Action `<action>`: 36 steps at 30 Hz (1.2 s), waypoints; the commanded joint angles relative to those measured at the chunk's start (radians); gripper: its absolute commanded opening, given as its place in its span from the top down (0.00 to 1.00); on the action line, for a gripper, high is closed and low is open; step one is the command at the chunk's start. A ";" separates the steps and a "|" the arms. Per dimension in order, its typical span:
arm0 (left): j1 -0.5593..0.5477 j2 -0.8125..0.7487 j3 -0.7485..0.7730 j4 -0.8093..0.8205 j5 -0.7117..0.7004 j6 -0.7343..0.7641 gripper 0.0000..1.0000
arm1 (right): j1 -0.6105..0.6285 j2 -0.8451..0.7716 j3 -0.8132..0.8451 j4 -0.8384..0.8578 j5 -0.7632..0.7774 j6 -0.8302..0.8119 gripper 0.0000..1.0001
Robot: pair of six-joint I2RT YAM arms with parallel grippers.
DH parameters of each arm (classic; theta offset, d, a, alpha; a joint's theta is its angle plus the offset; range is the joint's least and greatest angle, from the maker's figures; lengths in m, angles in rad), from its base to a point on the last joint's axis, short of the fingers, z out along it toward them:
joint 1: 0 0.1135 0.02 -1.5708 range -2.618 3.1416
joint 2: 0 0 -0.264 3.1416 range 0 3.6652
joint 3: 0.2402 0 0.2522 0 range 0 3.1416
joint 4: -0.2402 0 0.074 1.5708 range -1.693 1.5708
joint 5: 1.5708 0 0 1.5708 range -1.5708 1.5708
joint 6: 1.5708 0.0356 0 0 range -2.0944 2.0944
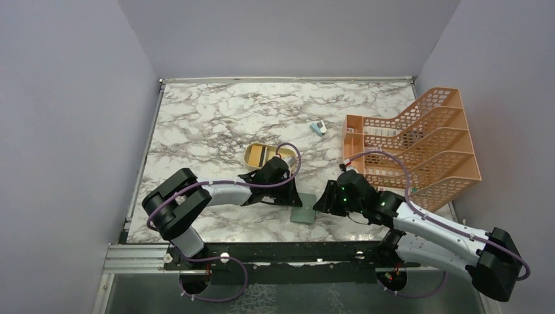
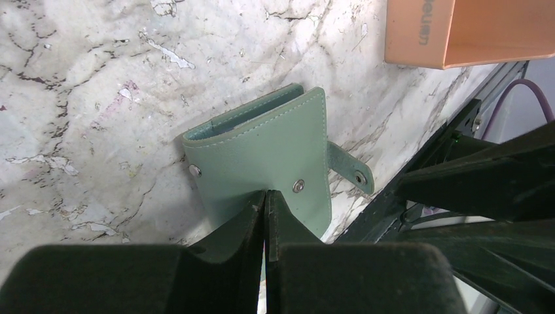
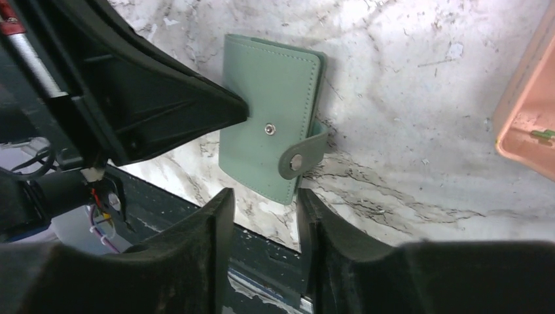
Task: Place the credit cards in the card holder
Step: Close the card holder at the center of the board.
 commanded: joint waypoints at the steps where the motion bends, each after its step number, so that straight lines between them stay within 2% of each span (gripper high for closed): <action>1: -0.010 0.012 0.005 -0.062 -0.058 0.030 0.92 | 0.005 -0.008 -0.059 0.105 -0.038 0.047 0.56; 5: -0.015 0.012 0.004 -0.057 -0.054 0.024 0.92 | 0.004 0.025 -0.086 0.185 -0.060 0.065 0.46; 7: -0.018 0.009 0.002 -0.056 -0.054 0.021 0.92 | 0.005 0.044 -0.078 0.193 -0.053 0.059 0.45; 19: -0.021 -0.002 -0.011 -0.049 -0.052 0.018 0.92 | 0.004 0.125 -0.062 0.276 -0.055 0.020 0.46; 27: -0.023 -0.003 -0.024 -0.028 -0.047 0.008 0.92 | 0.005 0.180 -0.036 0.321 -0.088 -0.042 0.52; 32: -0.026 0.000 -0.030 -0.021 -0.040 0.004 0.92 | 0.003 0.169 0.040 0.171 -0.030 -0.134 0.56; 36: -0.026 -0.002 -0.029 -0.022 -0.042 0.001 0.92 | 0.003 0.106 0.039 0.099 0.010 -0.142 0.58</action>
